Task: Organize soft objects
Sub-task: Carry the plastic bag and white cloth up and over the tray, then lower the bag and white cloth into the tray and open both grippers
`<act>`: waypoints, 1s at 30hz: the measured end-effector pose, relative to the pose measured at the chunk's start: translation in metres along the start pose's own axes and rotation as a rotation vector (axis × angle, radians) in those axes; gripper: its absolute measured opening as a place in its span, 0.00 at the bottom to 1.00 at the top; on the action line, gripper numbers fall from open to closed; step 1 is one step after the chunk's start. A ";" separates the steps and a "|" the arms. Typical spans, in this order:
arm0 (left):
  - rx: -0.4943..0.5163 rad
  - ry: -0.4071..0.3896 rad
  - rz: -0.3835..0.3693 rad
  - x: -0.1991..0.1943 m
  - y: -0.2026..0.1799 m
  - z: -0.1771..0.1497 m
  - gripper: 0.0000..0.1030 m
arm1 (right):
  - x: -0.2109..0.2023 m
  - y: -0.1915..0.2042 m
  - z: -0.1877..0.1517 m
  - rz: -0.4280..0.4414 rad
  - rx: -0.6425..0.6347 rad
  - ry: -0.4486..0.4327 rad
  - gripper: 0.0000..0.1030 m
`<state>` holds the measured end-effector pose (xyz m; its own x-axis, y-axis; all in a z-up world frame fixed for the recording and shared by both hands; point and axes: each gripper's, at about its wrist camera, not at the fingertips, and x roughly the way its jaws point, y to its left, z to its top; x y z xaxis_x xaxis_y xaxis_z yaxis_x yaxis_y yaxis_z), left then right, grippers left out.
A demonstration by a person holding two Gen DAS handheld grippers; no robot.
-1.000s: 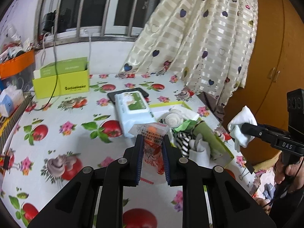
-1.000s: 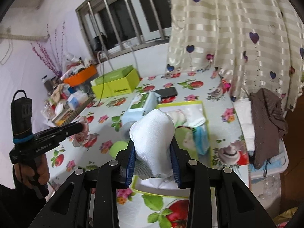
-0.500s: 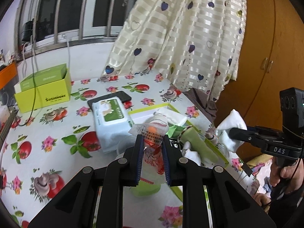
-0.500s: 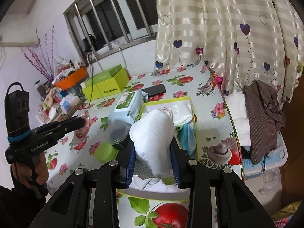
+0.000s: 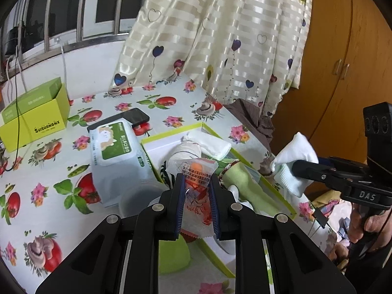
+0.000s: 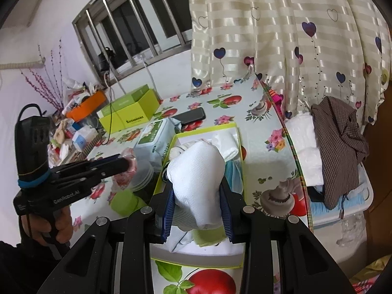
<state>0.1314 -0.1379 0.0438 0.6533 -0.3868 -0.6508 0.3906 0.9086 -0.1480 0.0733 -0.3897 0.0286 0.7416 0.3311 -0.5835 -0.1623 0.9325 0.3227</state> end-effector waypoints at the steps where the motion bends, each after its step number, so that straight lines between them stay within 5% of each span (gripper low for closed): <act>1: -0.001 0.010 0.001 0.004 0.000 0.000 0.19 | 0.001 -0.001 0.000 0.001 0.002 0.000 0.31; 18: 0.018 0.152 -0.016 0.078 -0.021 0.004 0.20 | 0.008 -0.028 -0.002 -0.004 0.044 0.008 0.31; 26: -0.028 0.163 -0.045 0.079 -0.014 0.004 0.41 | 0.012 -0.030 -0.001 0.002 0.049 0.012 0.31; 30: -0.041 0.134 -0.057 0.067 -0.012 0.006 0.43 | 0.012 -0.028 0.007 0.003 0.035 -0.004 0.31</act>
<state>0.1741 -0.1754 0.0067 0.5371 -0.4156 -0.7340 0.3961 0.8926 -0.2155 0.0914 -0.4127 0.0182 0.7438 0.3328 -0.5796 -0.1412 0.9259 0.3505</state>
